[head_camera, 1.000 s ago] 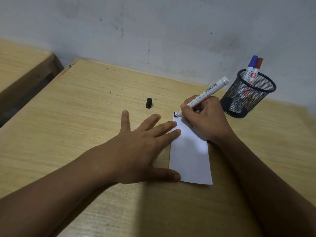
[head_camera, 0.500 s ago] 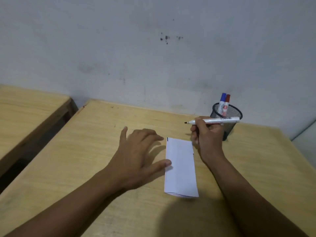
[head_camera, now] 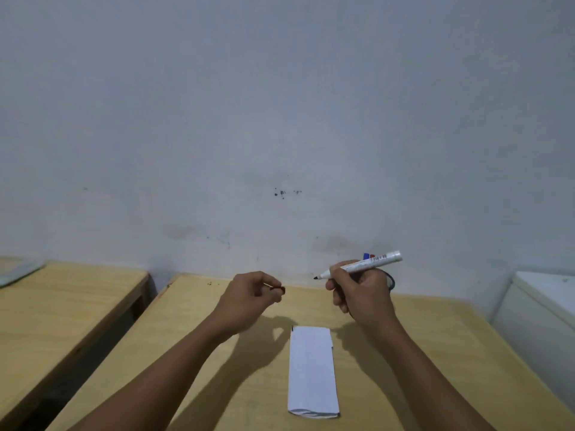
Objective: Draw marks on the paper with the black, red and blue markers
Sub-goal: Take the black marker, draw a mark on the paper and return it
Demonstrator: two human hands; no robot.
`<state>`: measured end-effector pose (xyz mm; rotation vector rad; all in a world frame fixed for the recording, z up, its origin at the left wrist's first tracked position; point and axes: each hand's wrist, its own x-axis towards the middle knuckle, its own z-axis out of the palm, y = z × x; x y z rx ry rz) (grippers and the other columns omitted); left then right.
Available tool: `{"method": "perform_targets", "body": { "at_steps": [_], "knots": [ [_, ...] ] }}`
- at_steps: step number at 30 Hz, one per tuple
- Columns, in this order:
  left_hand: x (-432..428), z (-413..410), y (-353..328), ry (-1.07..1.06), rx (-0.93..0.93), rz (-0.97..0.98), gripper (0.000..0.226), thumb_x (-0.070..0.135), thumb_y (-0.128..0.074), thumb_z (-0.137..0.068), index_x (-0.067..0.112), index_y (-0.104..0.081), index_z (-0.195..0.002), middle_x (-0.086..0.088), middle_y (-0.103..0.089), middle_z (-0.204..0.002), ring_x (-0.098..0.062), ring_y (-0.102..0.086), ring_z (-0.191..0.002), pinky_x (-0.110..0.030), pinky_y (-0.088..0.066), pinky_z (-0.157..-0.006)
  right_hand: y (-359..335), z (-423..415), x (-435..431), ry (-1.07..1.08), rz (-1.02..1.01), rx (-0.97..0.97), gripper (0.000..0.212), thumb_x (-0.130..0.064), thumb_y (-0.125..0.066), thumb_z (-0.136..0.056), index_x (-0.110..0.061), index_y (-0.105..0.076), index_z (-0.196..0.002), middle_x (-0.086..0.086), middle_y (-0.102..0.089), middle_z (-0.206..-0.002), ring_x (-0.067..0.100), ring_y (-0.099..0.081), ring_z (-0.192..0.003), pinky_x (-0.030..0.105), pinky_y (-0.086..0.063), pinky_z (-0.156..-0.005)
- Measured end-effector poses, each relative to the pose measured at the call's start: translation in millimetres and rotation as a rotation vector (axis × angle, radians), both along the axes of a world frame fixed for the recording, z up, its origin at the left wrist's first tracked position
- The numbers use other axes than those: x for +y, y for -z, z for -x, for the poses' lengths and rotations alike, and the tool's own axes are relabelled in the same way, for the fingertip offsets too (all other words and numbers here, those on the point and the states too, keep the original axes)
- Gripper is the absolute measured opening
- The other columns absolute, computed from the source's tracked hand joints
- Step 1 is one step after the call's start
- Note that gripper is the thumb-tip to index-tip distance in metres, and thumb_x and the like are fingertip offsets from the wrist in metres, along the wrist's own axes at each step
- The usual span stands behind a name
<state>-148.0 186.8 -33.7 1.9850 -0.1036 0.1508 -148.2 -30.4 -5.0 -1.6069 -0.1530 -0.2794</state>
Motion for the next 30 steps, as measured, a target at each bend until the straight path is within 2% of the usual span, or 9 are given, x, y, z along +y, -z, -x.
{"method": "perform_targets", "body": {
  "at_steps": [2, 4, 11, 16, 21, 23, 25, 27, 30],
  "knots": [
    [-11.1, 16.2, -23.6, 0.110, -0.064, 0.137, 0.010, 0.017, -0.070, -0.091, 0.018, -0.076, -0.099, 0.001, -0.079, -0.087, -0.006, -0.071, -0.088, -0.020, -0.051, -0.079, -14.9, 7.3, 2.7, -0.026, -0.007, 0.008, 0.017, -0.013, -0.064, -0.095, 0.000, -0.070, -0.085, 0.003, -0.067, -0.061, 0.018, -0.051, -0.048, 0.028, -0.037, -0.043],
    [-21.8, 28.6, -42.1, 0.162, -0.120, 0.196, 0.013, 0.014, -0.068, -0.092, 0.015, -0.077, -0.102, 0.000, -0.080, -0.090, -0.002, -0.069, -0.085, -0.014, -0.051, -0.077, -28.0, 16.2, 4.6, -0.042, -0.012, -0.005, 0.018, -0.013, -0.064, -0.094, -0.003, -0.071, -0.081, 0.002, -0.067, -0.060, 0.017, -0.051, -0.047, 0.028, -0.038, -0.044],
    [-51.1, 55.0, -75.5, 0.199, -0.201, 0.332, 0.015, 0.015, -0.068, -0.092, 0.017, -0.077, -0.104, -0.003, -0.080, -0.092, -0.008, -0.065, -0.079, -0.022, -0.055, -0.080, -60.9, 49.0, -10.3, -0.048, -0.042, -0.083, 0.021, -0.013, -0.064, -0.095, 0.006, -0.071, -0.091, 0.008, -0.066, -0.066, 0.017, -0.050, -0.048, 0.026, -0.038, -0.044],
    [-72.3, 66.8, -93.8, 0.242, -0.242, 0.362, 0.014, 0.011, -0.069, -0.091, 0.015, -0.077, -0.101, -0.002, -0.080, -0.088, -0.005, -0.065, -0.074, -0.020, -0.054, -0.076, -75.1, 67.8, -30.3, -0.049, -0.093, -0.149, 0.022, -0.015, -0.065, -0.095, 0.006, -0.072, -0.090, 0.010, -0.066, -0.068, 0.017, -0.051, -0.049, 0.027, -0.038, -0.047],
    [-92.6, 69.7, -105.7, 0.274, -0.325, 0.289, 0.016, 0.012, -0.071, -0.089, 0.015, -0.078, -0.104, 0.003, -0.080, -0.090, -0.003, -0.069, -0.082, -0.025, -0.053, -0.080, -84.3, 78.1, -47.6, -0.032, -0.087, -0.189, 0.024, -0.021, -0.067, -0.095, -0.001, -0.073, -0.083, 0.006, -0.063, -0.062, 0.015, -0.049, -0.050, 0.026, -0.040, -0.048],
    [-101.8, 66.7, -108.3, 0.171, -0.487, 0.141, 0.016, 0.018, -0.075, -0.087, 0.021, -0.079, -0.102, 0.008, -0.079, -0.091, -0.005, -0.070, -0.088, -0.025, -0.053, -0.080, -87.1, 78.2, -52.4, -0.024, -0.107, -0.143, 0.027, -0.027, -0.068, -0.094, -0.004, -0.072, -0.081, 0.000, -0.058, -0.057, 0.011, -0.047, -0.048, 0.025, -0.040, -0.050],
    [-108.0, 61.6, -107.9, 0.077, -0.716, -0.041, 0.018, 0.020, -0.079, -0.083, 0.023, -0.080, -0.101, 0.009, -0.078, -0.086, -0.006, -0.069, -0.081, -0.023, -0.052, -0.074, -89.6, 76.6, -57.0, -0.070, -0.218, -0.048, 0.025, -0.026, -0.069, -0.093, -0.004, -0.071, -0.083, -0.001, -0.052, -0.055, 0.010, -0.042, -0.046, 0.025, -0.036, -0.051],
    [-112.5, 53.2, -104.7, 0.042, -0.894, -0.210, 0.021, 0.024, -0.080, -0.081, 0.024, -0.079, -0.102, 0.008, -0.076, -0.080, -0.006, -0.068, -0.071, -0.031, -0.054, -0.074, -91.8, 72.3, -64.7, -0.148, -0.297, 0.067, 0.024, -0.028, -0.069, -0.093, -0.006, -0.070, -0.082, -0.001, -0.051, -0.056, 0.009, -0.041, -0.044, 0.024, -0.033, -0.051],
    [-116.6, 36.0, -105.5, -0.012, -0.919, -0.300, 0.020, 0.032, -0.077, -0.084, 0.027, -0.077, -0.103, 0.012, -0.077, -0.082, -0.004, -0.066, -0.066, -0.048, -0.055, -0.077, -90.8, 59.9, -77.1, -0.004, -0.037, 0.098, 0.044, -0.050, -0.070, -0.087, -0.006, -0.073, -0.083, 0.001, -0.060, -0.060, 0.011, -0.046, -0.046, 0.025, -0.036, -0.052]
  ]
}}
